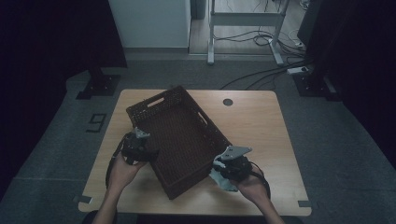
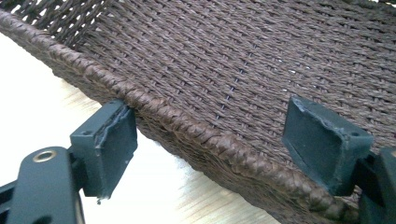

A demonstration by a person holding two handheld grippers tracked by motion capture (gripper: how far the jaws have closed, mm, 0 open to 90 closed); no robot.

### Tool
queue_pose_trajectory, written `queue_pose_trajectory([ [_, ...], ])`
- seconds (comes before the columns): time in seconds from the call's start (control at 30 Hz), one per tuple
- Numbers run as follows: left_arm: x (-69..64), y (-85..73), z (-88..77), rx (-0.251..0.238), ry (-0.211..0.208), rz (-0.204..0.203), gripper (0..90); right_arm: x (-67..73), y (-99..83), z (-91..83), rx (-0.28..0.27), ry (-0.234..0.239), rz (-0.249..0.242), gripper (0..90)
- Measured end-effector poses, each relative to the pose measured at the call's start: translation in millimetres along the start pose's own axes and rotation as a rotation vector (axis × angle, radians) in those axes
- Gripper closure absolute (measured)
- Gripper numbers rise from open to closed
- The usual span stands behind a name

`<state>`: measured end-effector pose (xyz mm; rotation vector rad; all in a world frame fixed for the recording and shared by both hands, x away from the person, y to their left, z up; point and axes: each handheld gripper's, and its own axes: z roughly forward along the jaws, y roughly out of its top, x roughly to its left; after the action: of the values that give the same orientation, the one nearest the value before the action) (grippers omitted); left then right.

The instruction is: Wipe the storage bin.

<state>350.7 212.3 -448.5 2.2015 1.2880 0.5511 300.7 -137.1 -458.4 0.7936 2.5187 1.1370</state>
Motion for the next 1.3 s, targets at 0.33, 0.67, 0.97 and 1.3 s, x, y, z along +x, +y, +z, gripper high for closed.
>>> queue_pose_trajectory([
  [0.33, -1.2, -0.2, -0.8, 0.002, -0.002, -0.003, 20.6, 12.0, 0.0, 0.7, 0.005, 0.056, -0.004, 73.5],
  [0.67, -3.1, 0.4, -0.9, 0.012, 0.013, -0.004, 20.9, 22.0, 6.9, 5.5, 0.018, 0.063, -0.026, 73.2],
  [0.97, -5.8, 0.6, -1.4, 0.017, 0.013, -0.007, 20.9, 37.9, 14.5, 10.3, 0.021, 0.112, -0.064, 73.1],
  [1.3, -8.0, 0.8, -1.0, 0.018, 0.024, -0.011, 20.9, 50.2, 17.9, 15.8, 0.023, 0.171, -0.086, 73.0],
])
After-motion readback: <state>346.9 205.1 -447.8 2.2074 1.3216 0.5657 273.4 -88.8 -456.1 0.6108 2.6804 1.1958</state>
